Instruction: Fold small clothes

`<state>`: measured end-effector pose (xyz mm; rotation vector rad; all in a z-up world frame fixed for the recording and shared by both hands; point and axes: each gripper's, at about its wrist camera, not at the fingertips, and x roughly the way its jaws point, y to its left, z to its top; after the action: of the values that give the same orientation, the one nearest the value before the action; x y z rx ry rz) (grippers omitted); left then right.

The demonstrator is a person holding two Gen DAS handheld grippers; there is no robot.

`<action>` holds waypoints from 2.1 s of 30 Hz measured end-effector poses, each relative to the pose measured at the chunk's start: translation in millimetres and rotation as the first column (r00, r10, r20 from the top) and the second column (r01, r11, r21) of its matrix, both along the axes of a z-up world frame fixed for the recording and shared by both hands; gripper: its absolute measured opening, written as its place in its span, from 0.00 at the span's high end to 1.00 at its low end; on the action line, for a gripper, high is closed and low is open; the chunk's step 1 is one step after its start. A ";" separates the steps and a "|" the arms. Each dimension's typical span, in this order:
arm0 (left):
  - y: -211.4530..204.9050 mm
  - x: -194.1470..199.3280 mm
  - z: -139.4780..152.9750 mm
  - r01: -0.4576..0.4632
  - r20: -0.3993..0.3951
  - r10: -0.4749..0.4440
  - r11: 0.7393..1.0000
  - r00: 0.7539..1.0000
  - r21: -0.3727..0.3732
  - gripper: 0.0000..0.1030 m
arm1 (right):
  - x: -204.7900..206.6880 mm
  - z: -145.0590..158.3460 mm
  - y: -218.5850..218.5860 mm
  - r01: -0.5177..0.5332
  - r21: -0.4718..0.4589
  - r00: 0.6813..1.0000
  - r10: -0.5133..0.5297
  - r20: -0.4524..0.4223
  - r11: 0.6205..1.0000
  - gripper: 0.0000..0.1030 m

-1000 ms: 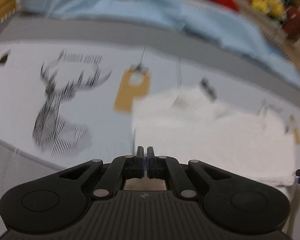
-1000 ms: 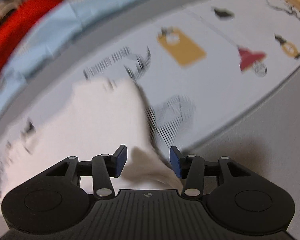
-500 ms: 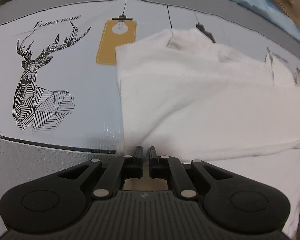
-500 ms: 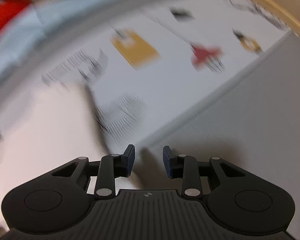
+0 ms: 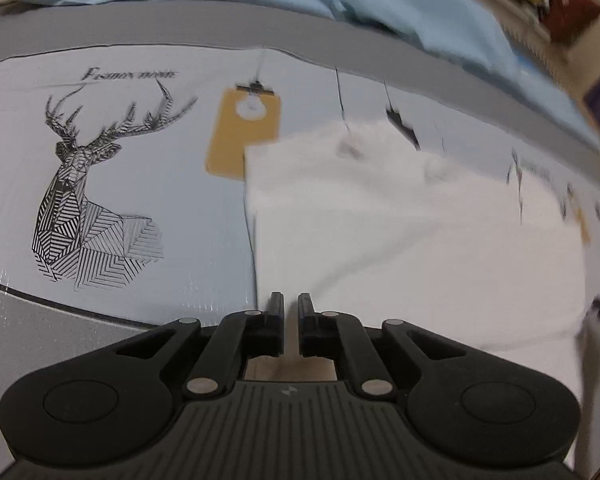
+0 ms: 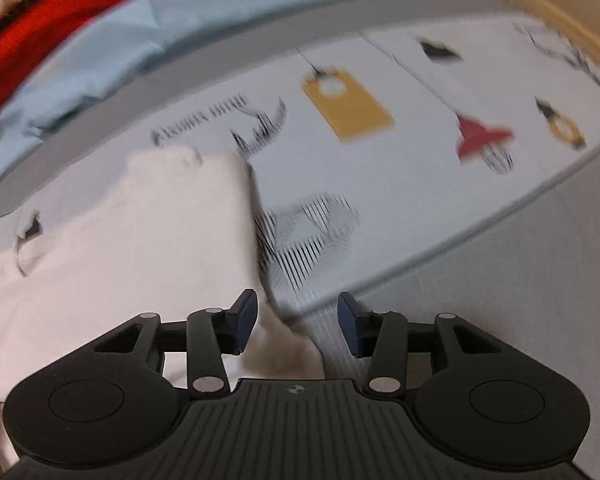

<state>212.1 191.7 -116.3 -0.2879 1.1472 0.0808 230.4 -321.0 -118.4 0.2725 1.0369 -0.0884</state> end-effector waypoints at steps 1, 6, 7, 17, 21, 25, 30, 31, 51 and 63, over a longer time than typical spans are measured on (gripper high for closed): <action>0.8 -1.1 -11.0 -0.006 -0.047 0.006 1.000 0.999 0.007 0.93 | 1.3 -5.4 2.2 -0.017 -0.024 1.000 0.017 -0.025 1.000 0.57; -6.6 -20.4 -11.8 0.013 -0.095 -0.007 0.998 0.995 0.063 0.79 | -9.6 -14.0 -17.3 0.079 -0.042 0.987 -0.084 -0.135 0.996 0.51; -5.7 -27.0 0.2 0.008 -0.061 -0.004 0.998 0.998 0.060 0.79 | -16.2 -2.0 -20.2 0.094 -0.045 0.990 -0.098 -0.104 0.995 0.52; -33.2 -137.7 58.5 0.073 -0.014 -0.073 0.997 0.997 0.003 0.79 | -99.3 76.4 -15.5 -0.073 0.069 0.997 0.074 -0.005 0.995 0.52; -45.4 -191.4 37.0 0.120 -0.074 -0.120 0.993 0.990 -0.012 0.79 | -142.7 69.2 1.1 -0.200 0.024 0.977 0.202 -0.073 0.979 0.53; -40.1 -230.4 4.0 0.128 -0.174 -0.130 0.991 0.976 -0.027 0.79 | -178.1 36.3 -3.3 -0.210 0.012 0.958 0.208 -0.196 0.978 0.53; -32.6 -259.2 -20.8 0.085 -0.243 -0.099 0.994 0.965 -0.067 0.79 | -203.6 20.6 -16.6 -0.183 0.014 0.954 0.181 -0.237 0.983 0.53; -34.3 -261.5 -21.9 0.087 -0.244 -0.103 0.993 0.964 -0.076 0.79 | -206.7 16.8 -19.2 -0.181 0.010 0.951 0.177 -0.252 0.983 0.53; -69.7 -276.0 -32.1 0.154 -0.268 -0.150 0.988 0.952 -0.004 0.94 | -244.0 -1.7 -8.8 -0.295 0.031 0.898 0.288 -0.333 0.955 0.95; -56.6 -341.1 124.9 0.244 0.078 -0.241 0.969 0.968 -0.033 0.95 | -283.1 148.4 -43.4 -0.286 0.148 0.958 0.277 0.078 0.947 0.95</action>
<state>-129.0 135.2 8.6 -0.1844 1.1042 -0.1686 -52.7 -364.4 30.0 0.2662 1.0188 0.2597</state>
